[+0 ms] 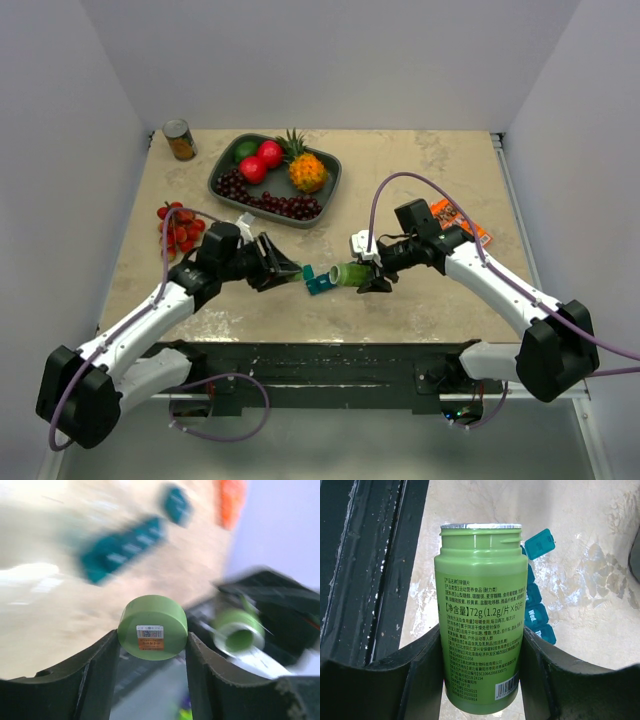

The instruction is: Sort the pills into containers

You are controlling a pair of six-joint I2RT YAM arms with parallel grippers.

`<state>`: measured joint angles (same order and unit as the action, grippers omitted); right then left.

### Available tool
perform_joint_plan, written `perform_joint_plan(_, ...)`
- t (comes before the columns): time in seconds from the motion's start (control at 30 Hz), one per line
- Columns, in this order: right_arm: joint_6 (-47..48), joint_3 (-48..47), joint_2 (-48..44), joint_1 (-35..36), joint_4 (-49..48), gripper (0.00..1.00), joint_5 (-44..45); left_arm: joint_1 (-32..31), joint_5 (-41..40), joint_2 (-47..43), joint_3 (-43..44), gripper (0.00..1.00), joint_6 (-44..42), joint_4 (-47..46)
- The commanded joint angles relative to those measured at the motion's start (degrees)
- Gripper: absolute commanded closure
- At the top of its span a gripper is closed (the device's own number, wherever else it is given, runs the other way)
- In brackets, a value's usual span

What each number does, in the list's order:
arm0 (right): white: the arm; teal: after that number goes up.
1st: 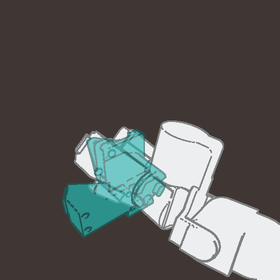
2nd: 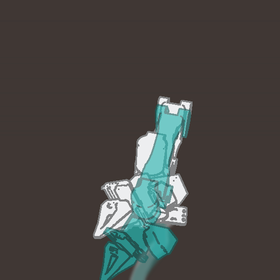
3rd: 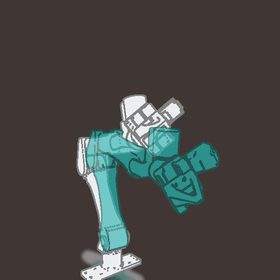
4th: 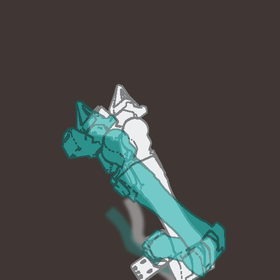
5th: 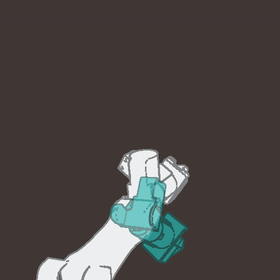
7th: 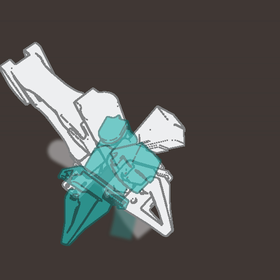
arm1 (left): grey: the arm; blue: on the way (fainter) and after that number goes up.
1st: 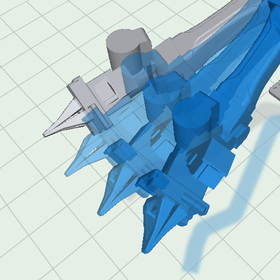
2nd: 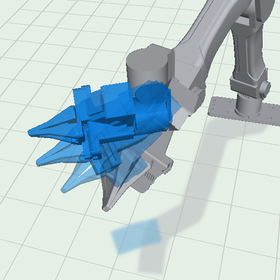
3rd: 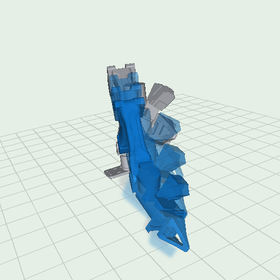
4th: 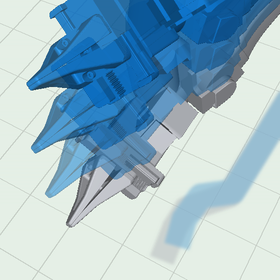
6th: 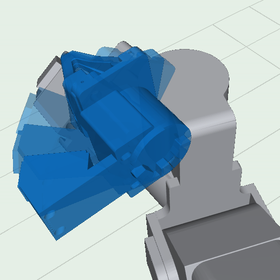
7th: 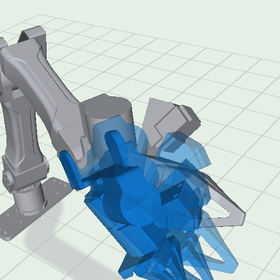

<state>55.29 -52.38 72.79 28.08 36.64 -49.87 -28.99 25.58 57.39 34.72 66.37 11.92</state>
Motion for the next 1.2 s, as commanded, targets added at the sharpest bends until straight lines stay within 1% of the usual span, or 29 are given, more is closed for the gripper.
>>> perform_joint_plan(0.0, 1.0, -1.2, -1.0, 0.0, -0.8, 1.00, -0.3, 6.5, -17.3, 0.3, 2.5, 1.00, -14.1, 19.2)
perform_joint_plan(0.03, 1.0, -1.1, -0.9, 0.0, -0.8, 1.00, -0.4, 8.3, -19.4, 1.0, 2.6, 1.00, -14.6, 21.7)
perform_joint_plan(0.17, 1.0, -1.3, -0.9, 0.0, -0.8, 1.00, -0.3, 10.4, -30.6, 5.6, 4.4, 0.99, -16.8, 25.7)
perform_joint_plan(0.2, 1.0, -1.3, -0.9, 0.0, -0.7, 1.00, -0.3, 10.7, -34.3, 7.6, 4.7, 0.97, -17.4, 26.0)
perform_joint_plan(0.37, 1.0, -1.2, -1.5, -0.1, -0.7, 1.00, 0.0, 12.8, -44.2, 13.9, 5.8, 0.94, -18.8, 24.9)
perform_joint_plan(0.4, 1.0, -1.1, -1.5, -0.1, -0.7, 1.00, 0.2, 13.1, -45.5, 15.3, 6.1, 0.93, -19.4, 25.0)
perform_joint_plan(0.43, 1.0, -1.1, -1.7, -0.1, -0.7, 1.00, 0.2, 13.3, -46.7, 15.7, 6.4, 0.89, -19.5, 25.0)
perform_joint_plan(0.47, 1.0, -1.1, -1.8, 0.0, -0.7, 1.00, 0.2, 13.5, -48.2, 16.2, 6.9, 0.66, -19.4, 25.2)
perform_joint_plan(0.57, 1.0, -1.1, -1.5, -0.1, -0.8, 1.00, 0.1, 14.0, -48.7, 16.7, 6.9, 0.24, -19.5, 24.9)
perform_joint_plan(0.67, 0.4, -1.2, -1.6, -0.3, -1.0, 1.00, 0.2, 14.1, -47.7, 16.3, 7.1, 0.11, -19.8, 25.1)
perform_joint_plan(0.73, -1.0, -1.4, -1.5, -0.6, -1.7, 1.00, 0.2, 14.1, -46.9, 14.8, 7.4, 0.10, -20.0, 25.7)
perform_joint_plan(0.83, -3.6, -1.7, -1.8, -1.4, -3.5, 1.00, 0.2, 14.1, -44.6, 11.3, 8.3, 0.07, -22.2, 26.0)
perform_joint_plan(0.87, -4.4, -1.8, -2.0, -1.7, -4.0, 1.00, 0.0, 14.1, -42.1, 10.2, 9.0, 0.06, -23.3, 25.9)
perform_joint_plan(0.93, -7.7, -1.8, -2.6, -2.7, -6.6, 1.00, 0.1, 14.1, -38.4, 6.9, 9.6, 0.06, -28.6, 24.7)
perform_joint_plan(0.97, -8.8, -1.8, -2.8, -2.9, -7.3, 1.00, 0.2, 14.1, -32.0, 5.5, 9.6, 0.05, -30.8, 23.8)
perform_joint_plan(1.0, -11.5, -2.1, -3.4, -3.0, -8.1, 1.00, 0.5, 14.1, -27.2, 2.4, 9.2, 0.05, -37.2, 20.4)
perform_joint_plan(1.03, -13.3, -2.5, -3.7, -3.4, -10.4, 1.00, 0.6, 14.1, -21.7, 0.6, 8.7, 0.05, -40.3, 18.2)
perform_joint_plan(1.07, -15.3, -3.1, -4.0, -3.6, -11.5, 1.00, 1.1, 14.1, -11.4, -1.2, 7.0, 0.06, -42.3, 16.0)
perform_joint_plan(1.13, -21.0, -6.4, -4.0, -5.1, -14.0, 1.00, 1.9, 14.0, -3.3, -6.2, 4.6, 0.06, -44.5, 7.8)
perform_joint_plan(1.17, -23.3, -8.2, -3.9, -5.9, -14.9, 1.00, 2.9, 14.0, 3.6, -7.7, 1.9, 0.06, -44.7, 4.6)
